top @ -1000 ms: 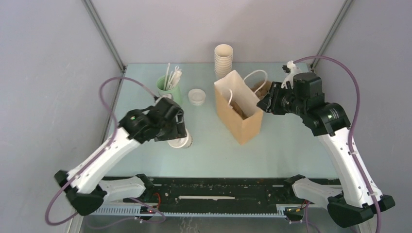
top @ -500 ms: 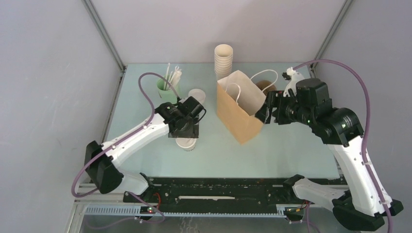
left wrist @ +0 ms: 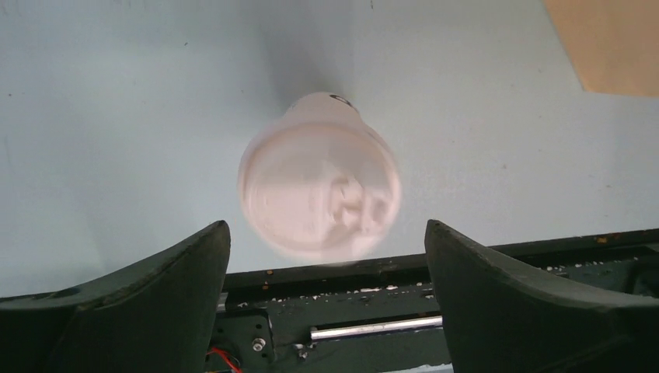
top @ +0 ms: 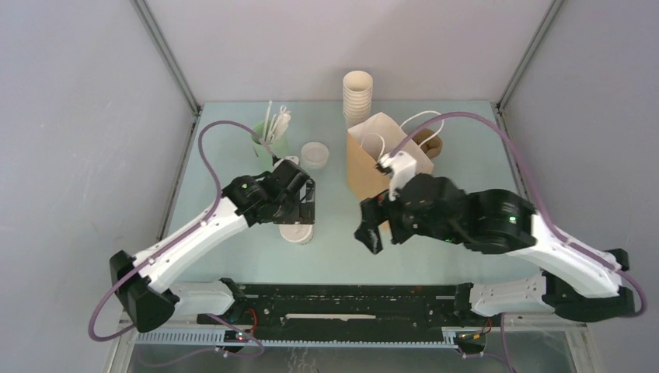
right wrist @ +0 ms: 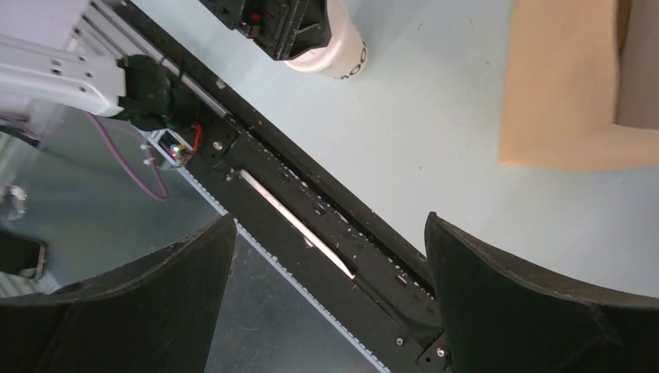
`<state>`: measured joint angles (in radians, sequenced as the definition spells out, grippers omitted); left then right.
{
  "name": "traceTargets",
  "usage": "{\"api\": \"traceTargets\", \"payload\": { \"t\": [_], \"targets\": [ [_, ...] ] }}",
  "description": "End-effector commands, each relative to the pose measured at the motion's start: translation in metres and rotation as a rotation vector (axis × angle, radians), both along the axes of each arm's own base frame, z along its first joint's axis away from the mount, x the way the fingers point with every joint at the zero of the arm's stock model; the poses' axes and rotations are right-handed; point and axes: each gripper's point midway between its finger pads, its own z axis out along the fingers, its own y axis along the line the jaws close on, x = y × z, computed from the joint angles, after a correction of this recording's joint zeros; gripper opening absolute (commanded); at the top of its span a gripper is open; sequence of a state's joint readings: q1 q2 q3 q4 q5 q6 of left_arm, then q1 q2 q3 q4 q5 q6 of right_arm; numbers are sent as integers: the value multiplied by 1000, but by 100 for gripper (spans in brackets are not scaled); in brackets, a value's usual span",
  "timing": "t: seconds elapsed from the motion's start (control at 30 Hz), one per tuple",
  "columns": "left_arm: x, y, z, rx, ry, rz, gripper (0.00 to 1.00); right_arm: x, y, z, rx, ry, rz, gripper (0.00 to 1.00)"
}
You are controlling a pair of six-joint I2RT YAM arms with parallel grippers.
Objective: Pack the takeout coffee
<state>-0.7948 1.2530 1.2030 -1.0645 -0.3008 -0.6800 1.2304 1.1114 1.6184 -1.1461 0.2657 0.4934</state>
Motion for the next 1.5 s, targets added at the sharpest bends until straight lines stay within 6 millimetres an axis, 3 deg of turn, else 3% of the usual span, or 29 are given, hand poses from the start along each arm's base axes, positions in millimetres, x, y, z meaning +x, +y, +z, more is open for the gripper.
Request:
{"api": "traceTargets", "payload": {
  "t": [0.0,0.13,0.27,0.47,0.6,0.7,0.83,0.97,1.13,1.47],
  "targets": [
    [-3,-4,0,-69,-32,-54,98,14,29,9,4,-87,-63,100],
    [-4,5,-9,12,8,-44,99,12,50,10,22,-95,-34,100],
    [-8,37,17,30,-70,26,99,12,67,-2,31,-63,-48,100],
    [-32,132,97,41,-326,289,100,6,96,-33,37,-45,-48,99],
    [-52,165,160,-80,-523,380,100,10,127,-63,-37,-41,-17,99],
    [-67,175,194,-207,-630,405,100,22,150,-81,-123,-22,-29,100],
    [-85,184,213,-320,-714,388,99,42,175,-105,-206,6,-45,100],
    [-97,188,216,-378,-744,373,99,62,186,-124,-259,62,-67,100],
    [-98,180,213,-382,-716,333,99,79,191,-138,-298,119,-93,100],
    [-93,176,213,-342,-706,300,99,85,202,-164,-366,189,-81,100]
  ]
}}
